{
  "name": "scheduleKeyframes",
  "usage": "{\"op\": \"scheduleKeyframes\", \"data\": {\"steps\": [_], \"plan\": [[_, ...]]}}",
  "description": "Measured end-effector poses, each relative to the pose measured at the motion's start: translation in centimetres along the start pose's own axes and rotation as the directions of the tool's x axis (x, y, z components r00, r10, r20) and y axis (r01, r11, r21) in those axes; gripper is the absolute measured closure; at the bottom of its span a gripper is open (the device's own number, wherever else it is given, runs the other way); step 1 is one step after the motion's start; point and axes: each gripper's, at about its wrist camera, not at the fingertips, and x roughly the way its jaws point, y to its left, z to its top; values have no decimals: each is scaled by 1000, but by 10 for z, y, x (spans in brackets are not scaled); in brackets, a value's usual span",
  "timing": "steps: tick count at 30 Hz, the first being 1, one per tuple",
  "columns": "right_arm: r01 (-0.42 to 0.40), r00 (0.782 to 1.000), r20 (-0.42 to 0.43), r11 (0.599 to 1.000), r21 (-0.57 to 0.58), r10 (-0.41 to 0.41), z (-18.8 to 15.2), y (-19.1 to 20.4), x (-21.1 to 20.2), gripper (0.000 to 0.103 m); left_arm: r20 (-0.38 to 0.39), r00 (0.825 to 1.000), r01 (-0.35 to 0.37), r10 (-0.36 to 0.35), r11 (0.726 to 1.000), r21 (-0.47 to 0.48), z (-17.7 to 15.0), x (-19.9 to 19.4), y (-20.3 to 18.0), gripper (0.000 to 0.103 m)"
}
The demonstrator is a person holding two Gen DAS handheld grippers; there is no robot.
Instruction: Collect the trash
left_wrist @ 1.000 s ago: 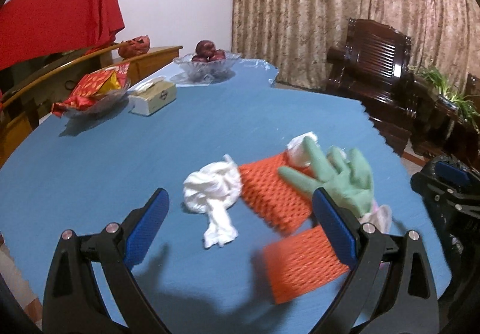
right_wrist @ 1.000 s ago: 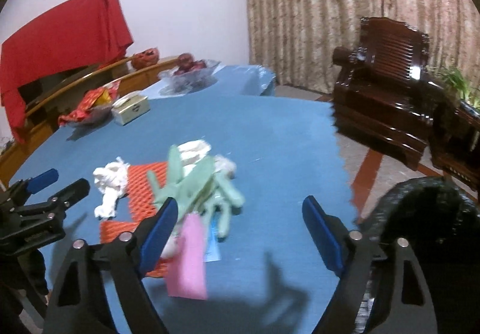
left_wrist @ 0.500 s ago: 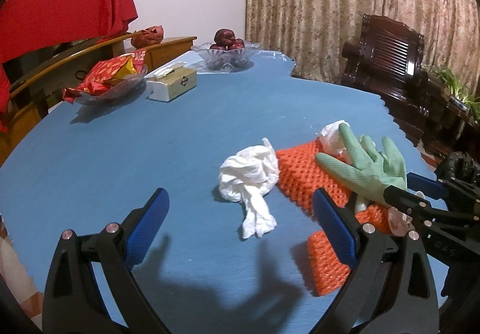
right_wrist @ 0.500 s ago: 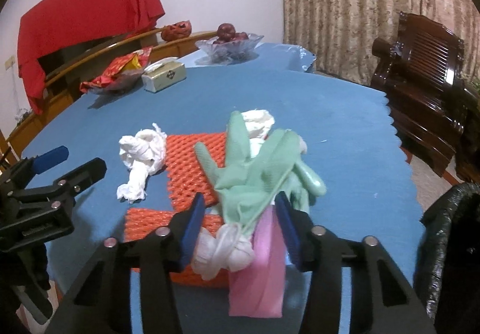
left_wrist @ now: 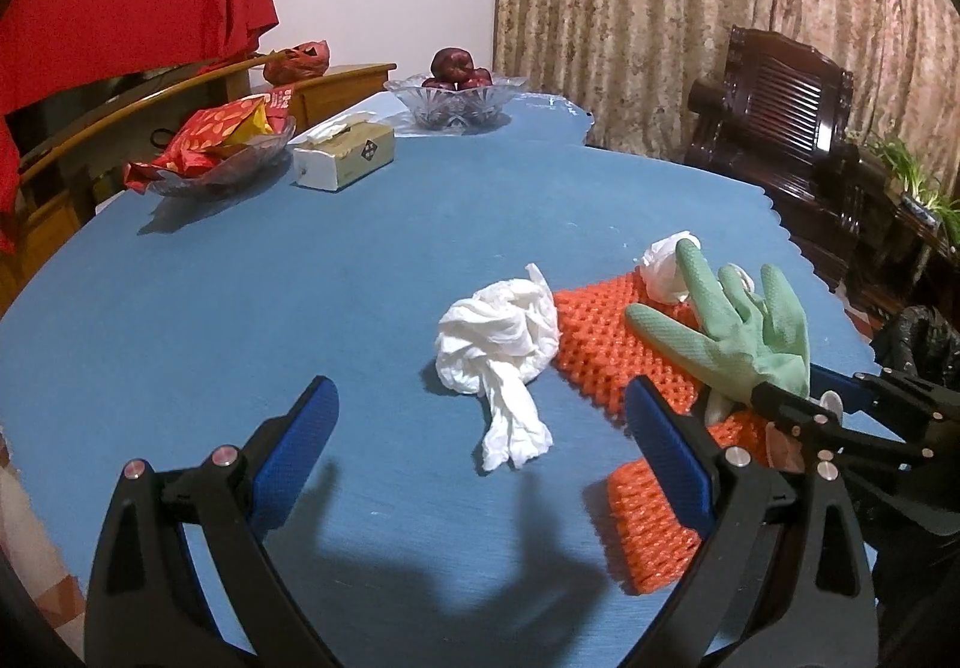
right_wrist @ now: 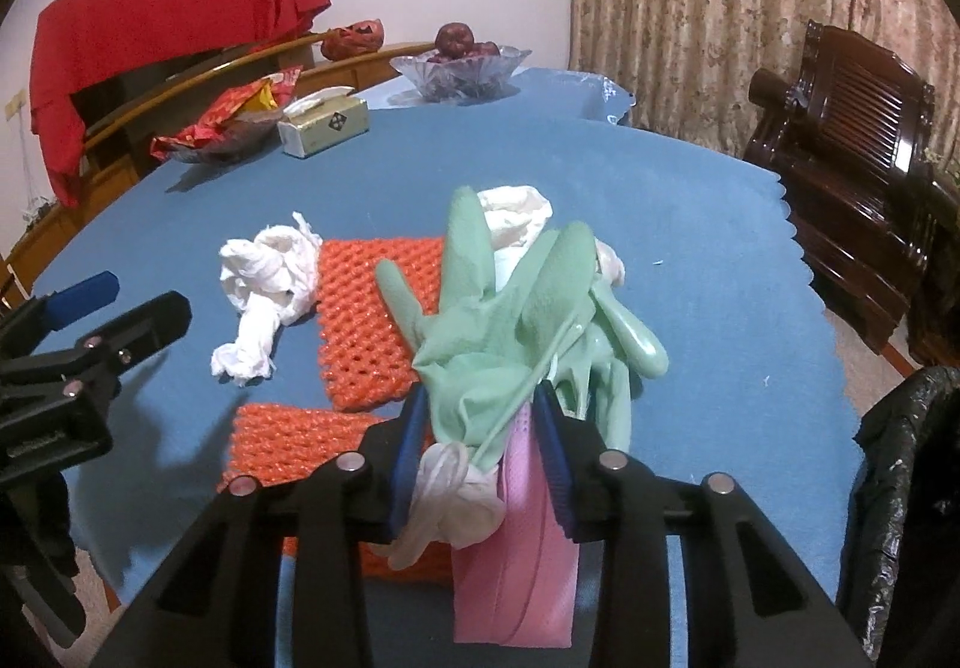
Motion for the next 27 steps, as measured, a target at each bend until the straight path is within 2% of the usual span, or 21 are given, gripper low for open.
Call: {"op": "scheduleKeyframes", "data": {"steps": [5,13,20,27], "plan": [[-33,999,18,999,6,33,1,-3,-6,78,4,1000,2,-2,1000,6,0,-3,-2,10],[-141,986,97,987,81,133,11,-22,-30,80,7,1000,9,-9,1000,13,0,-8,-9,10],[-113,986,133,989,99,99,15,-36,-50,80,-4,999,51,-51,998,33,-5,-8,-29,10],[-82,991,117,991,106,70,7,-54,-56,80,-56,992,120,-117,991,54,-18,1,-55,10]]}}
